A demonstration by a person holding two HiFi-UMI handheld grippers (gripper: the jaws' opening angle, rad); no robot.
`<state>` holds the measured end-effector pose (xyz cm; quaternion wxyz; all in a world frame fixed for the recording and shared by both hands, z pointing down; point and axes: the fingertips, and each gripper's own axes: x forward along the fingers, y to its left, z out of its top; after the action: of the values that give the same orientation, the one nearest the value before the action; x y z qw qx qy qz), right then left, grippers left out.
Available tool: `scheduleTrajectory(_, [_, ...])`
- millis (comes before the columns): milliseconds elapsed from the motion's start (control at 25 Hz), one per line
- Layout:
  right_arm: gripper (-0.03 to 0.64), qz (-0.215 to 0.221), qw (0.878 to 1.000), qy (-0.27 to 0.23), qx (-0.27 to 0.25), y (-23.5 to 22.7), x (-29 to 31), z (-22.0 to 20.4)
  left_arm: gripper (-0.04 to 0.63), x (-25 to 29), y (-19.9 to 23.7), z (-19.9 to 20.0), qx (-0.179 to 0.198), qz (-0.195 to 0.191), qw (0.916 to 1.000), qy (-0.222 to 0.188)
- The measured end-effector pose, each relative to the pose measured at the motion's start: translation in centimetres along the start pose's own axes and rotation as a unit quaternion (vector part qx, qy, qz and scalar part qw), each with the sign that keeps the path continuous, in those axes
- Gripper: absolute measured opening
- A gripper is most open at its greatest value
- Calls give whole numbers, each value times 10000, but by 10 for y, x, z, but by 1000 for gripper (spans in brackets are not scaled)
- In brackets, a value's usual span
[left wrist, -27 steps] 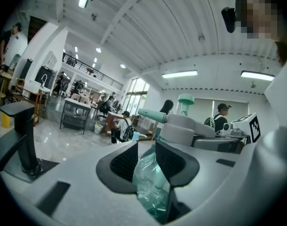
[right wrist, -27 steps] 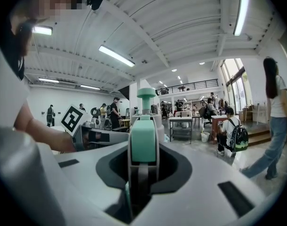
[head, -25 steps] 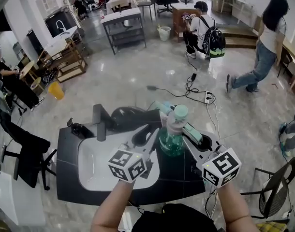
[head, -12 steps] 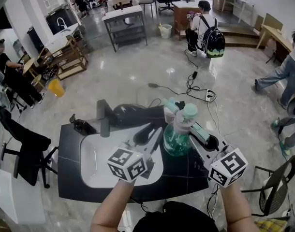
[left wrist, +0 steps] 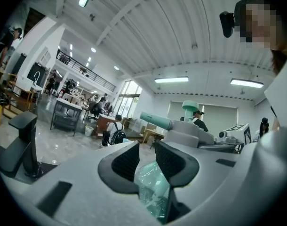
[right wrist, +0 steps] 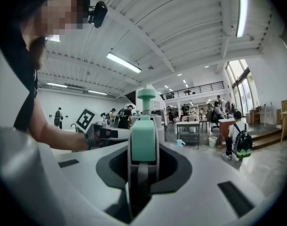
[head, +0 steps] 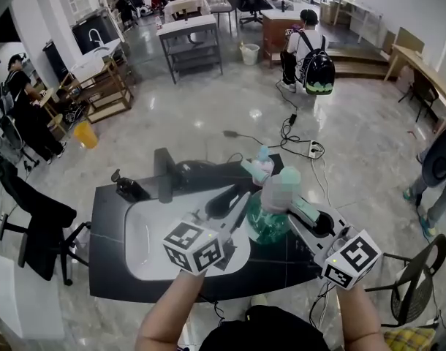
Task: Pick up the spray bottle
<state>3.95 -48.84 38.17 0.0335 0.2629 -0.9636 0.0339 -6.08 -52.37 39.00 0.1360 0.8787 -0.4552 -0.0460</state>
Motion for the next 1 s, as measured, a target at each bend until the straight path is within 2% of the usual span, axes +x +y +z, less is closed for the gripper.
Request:
scheduleTrajectory(240, [66,273,9996,-14,-40,29,-8,9,87,-19,-15,9,244,-131,9996,0])
scheduleTrajectory(440, [66,463,9989,-22,-41,58,-17,13,69,-43,-26,15,270,-156,9994,-150])
scheduleTrajectory(1000, [66,612,9981,-46,15,120,-52,20,66,-94,-67,11,213,-357,9990,-144])
